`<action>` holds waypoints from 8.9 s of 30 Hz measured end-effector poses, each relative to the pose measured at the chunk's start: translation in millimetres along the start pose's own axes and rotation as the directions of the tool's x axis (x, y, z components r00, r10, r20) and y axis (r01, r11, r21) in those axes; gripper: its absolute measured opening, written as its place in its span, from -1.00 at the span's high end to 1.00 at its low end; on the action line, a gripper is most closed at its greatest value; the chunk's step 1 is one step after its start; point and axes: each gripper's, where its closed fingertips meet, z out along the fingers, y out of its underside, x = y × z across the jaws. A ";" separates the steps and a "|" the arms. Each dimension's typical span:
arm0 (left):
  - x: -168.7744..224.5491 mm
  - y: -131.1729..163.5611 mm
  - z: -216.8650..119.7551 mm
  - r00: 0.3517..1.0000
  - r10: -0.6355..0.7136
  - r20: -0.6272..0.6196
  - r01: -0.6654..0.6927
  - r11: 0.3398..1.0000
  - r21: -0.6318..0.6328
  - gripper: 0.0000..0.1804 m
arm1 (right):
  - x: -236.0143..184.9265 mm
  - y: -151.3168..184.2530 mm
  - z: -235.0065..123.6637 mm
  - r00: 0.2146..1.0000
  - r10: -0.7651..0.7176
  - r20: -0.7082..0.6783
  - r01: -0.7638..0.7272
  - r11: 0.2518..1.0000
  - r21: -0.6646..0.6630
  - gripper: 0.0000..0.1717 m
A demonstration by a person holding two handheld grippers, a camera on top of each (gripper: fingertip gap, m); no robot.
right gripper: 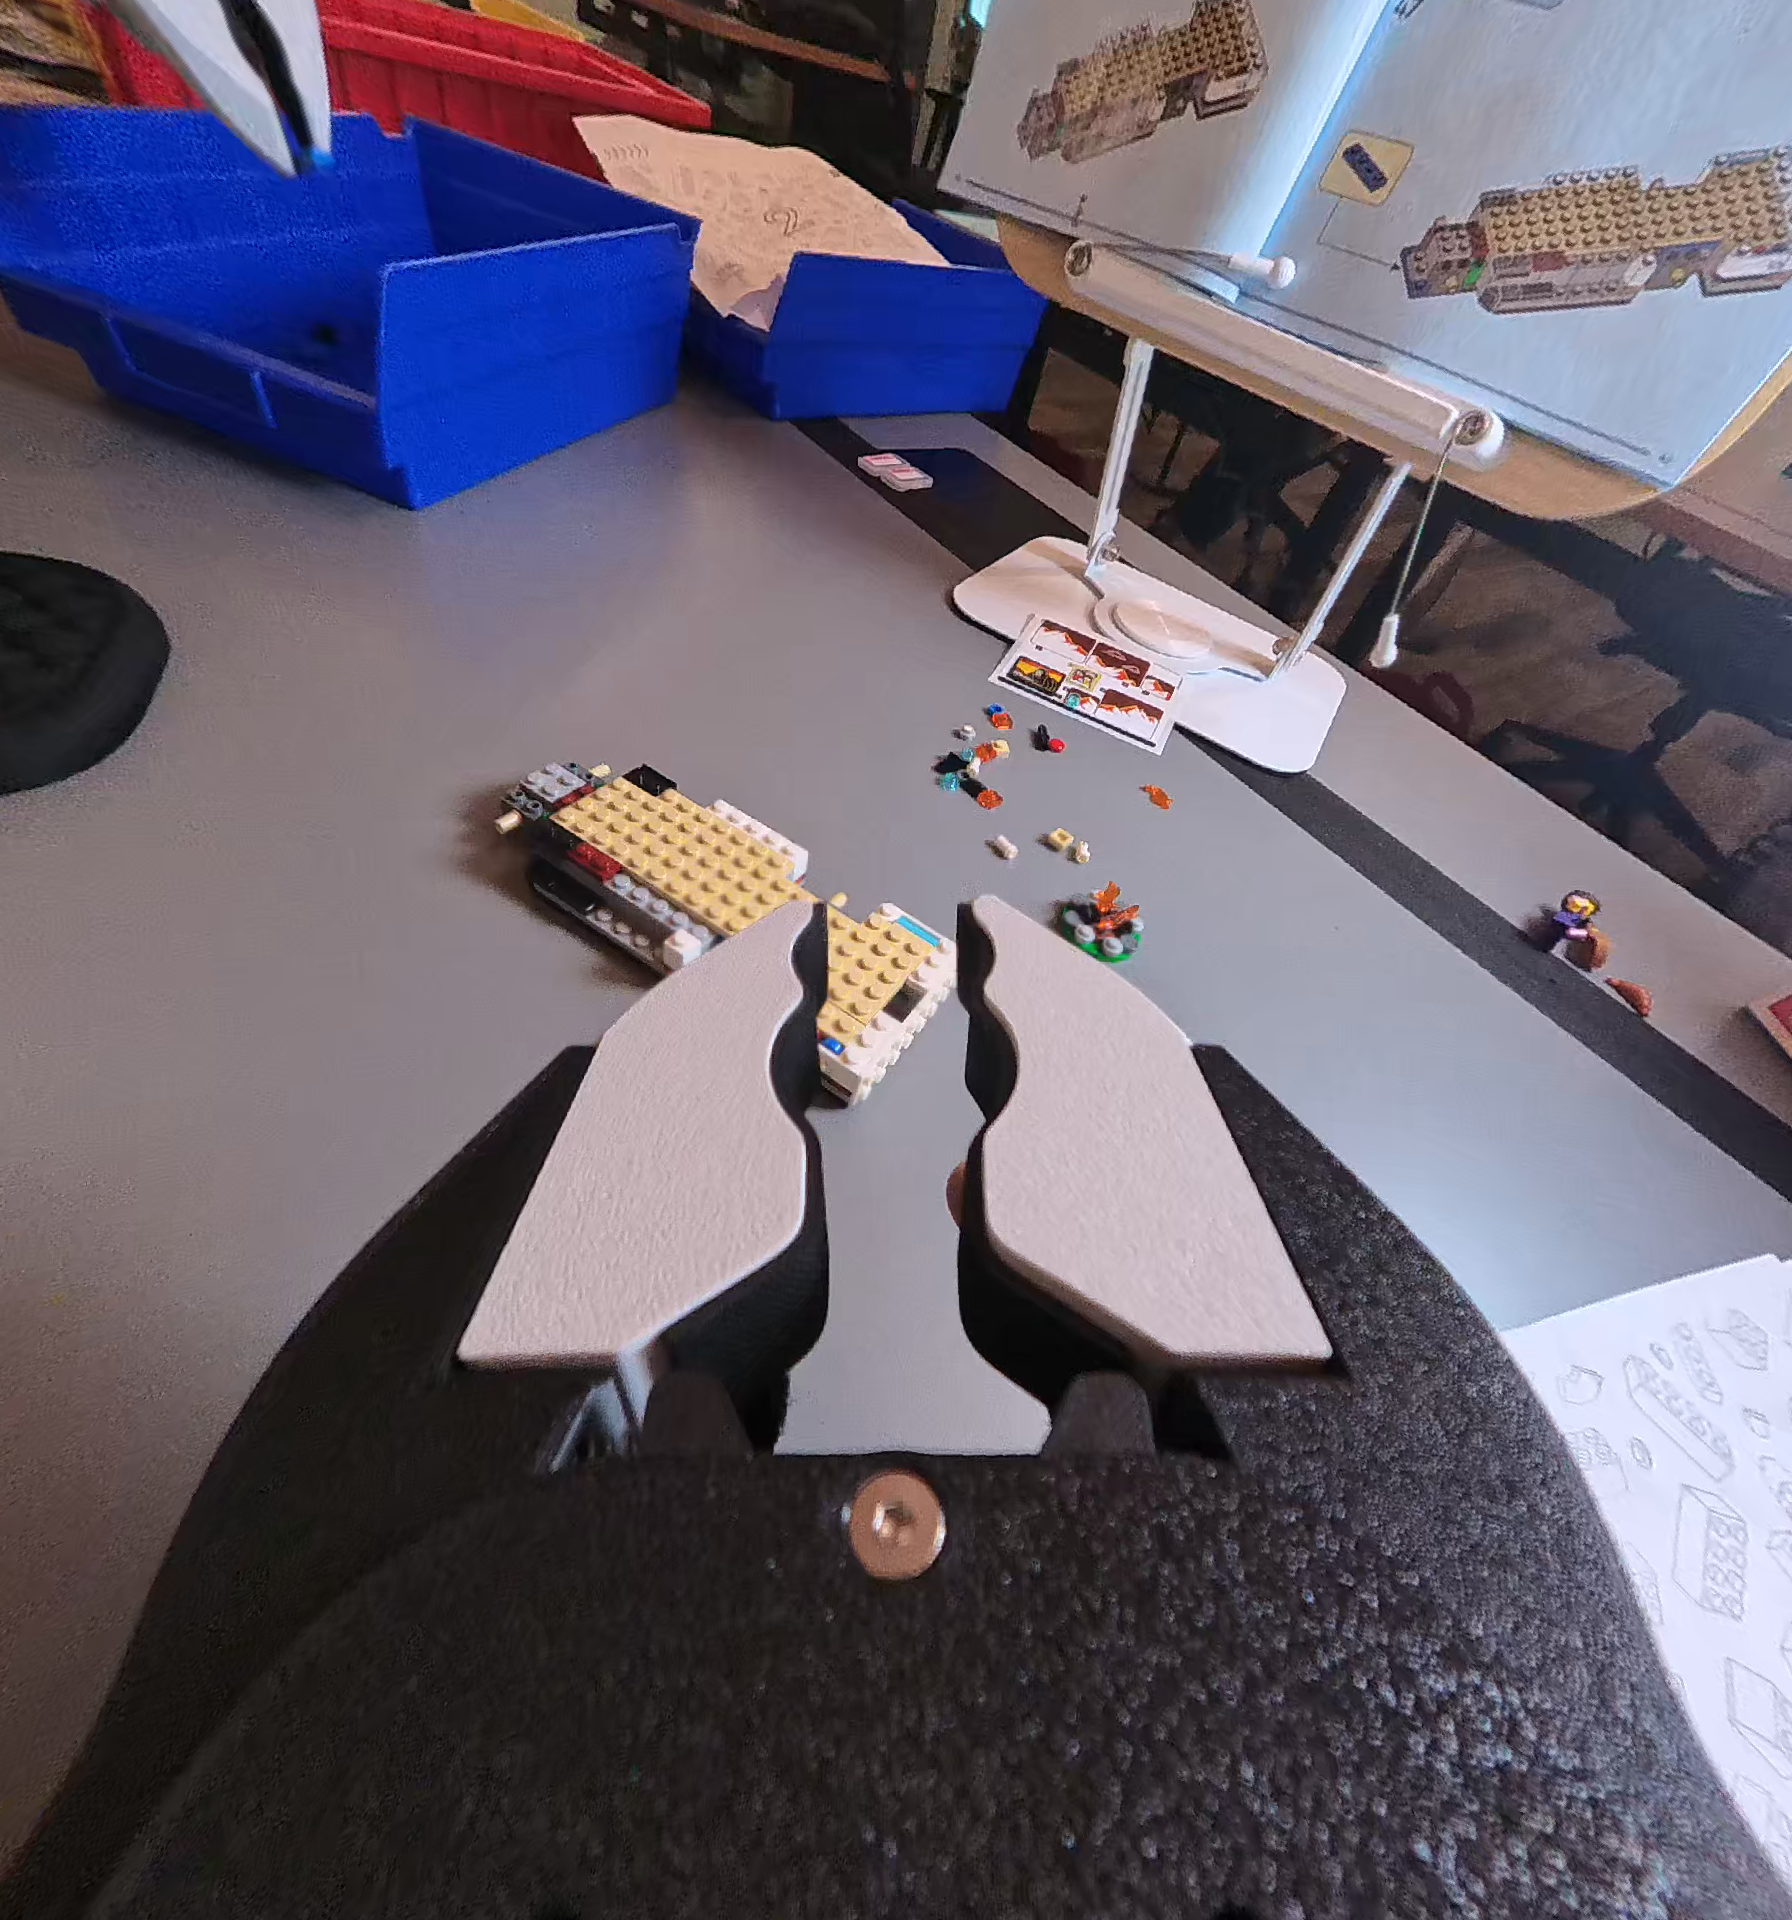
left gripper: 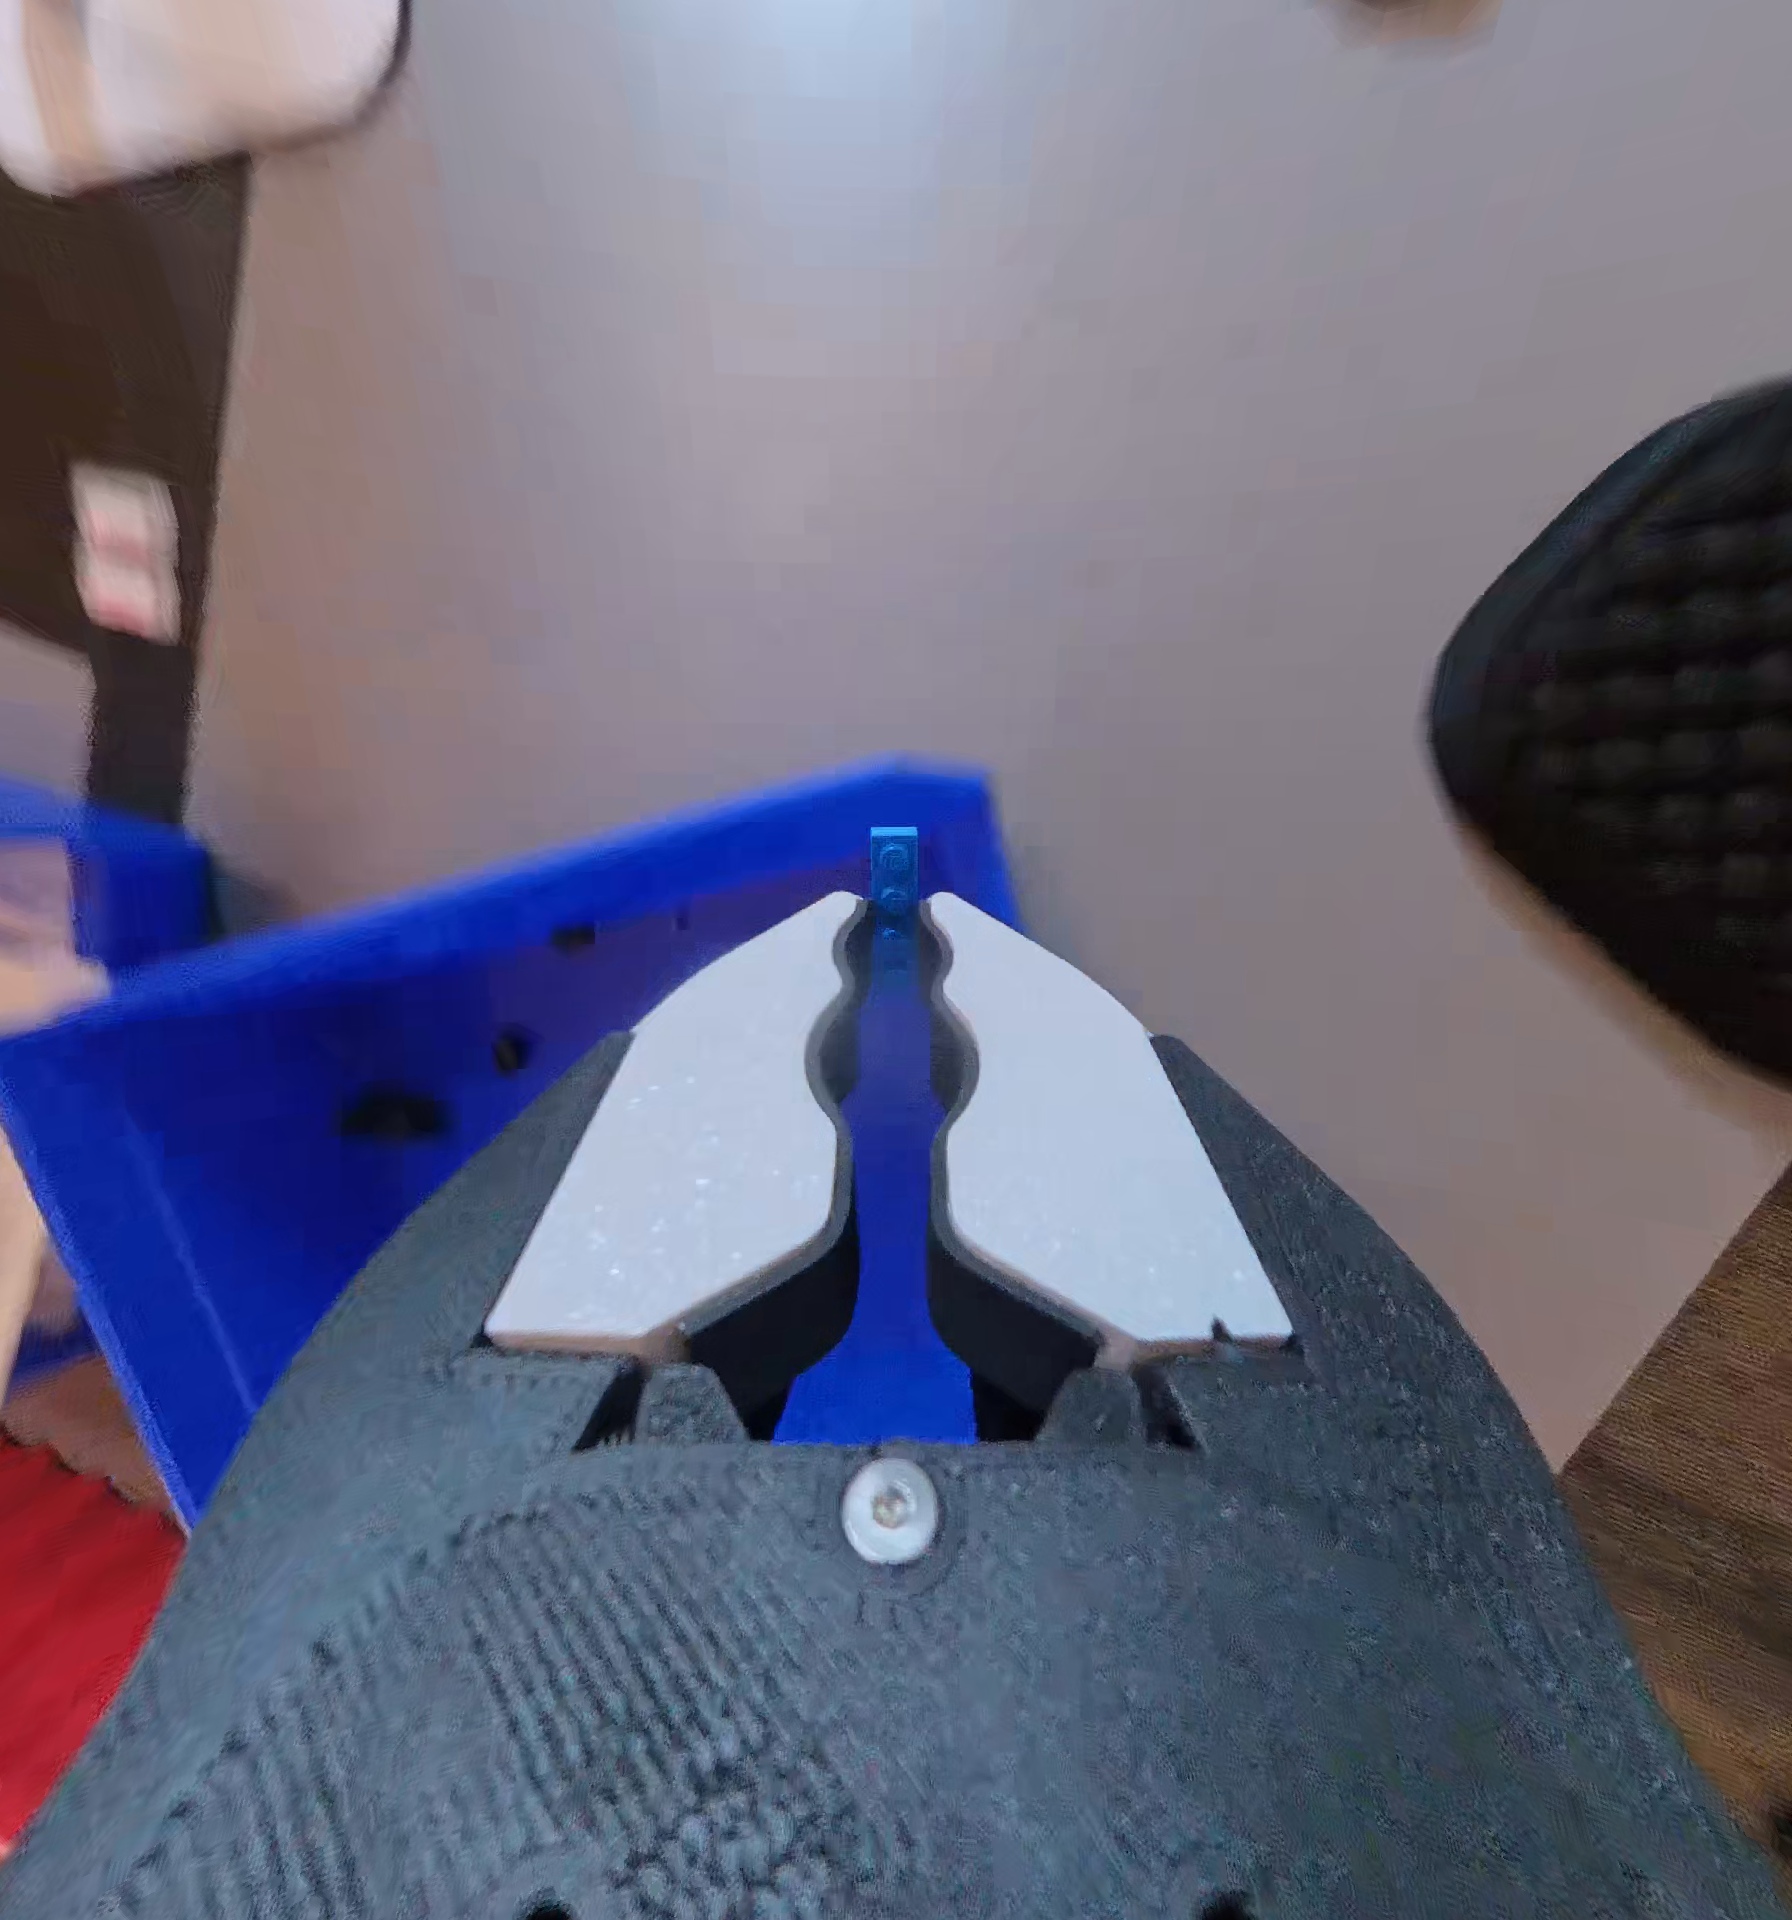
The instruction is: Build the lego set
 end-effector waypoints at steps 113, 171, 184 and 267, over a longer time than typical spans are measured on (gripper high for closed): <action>156.4 -178.1 159.4 0.986 0.080 -0.149 0.003 0.872 0.490 0.64 | -138.4 34.9 68.5 0.871 0.046 0.489 0.232 0.840 -0.491 0.69; 147.2 -212.7 173.1 0.908 0.389 -0.152 -0.298 0.858 0.419 0.62 | -64.6 80.2 41.8 0.526 -0.191 0.829 0.780 0.496 -0.380 0.17; 170.8 -189.1 166.0 0.958 0.250 -0.139 -0.147 0.848 0.510 0.54 | -86.7 85.7 32.0 0.787 0.025 0.617 0.560 0.392 -0.730 0.17; 192.3 -188.4 164.8 0.904 0.339 -0.261 -0.199 0.873 0.445 0.60 | -118.2 86.9 23.8 0.846 0.100 0.523 0.426 0.461 -0.778 0.19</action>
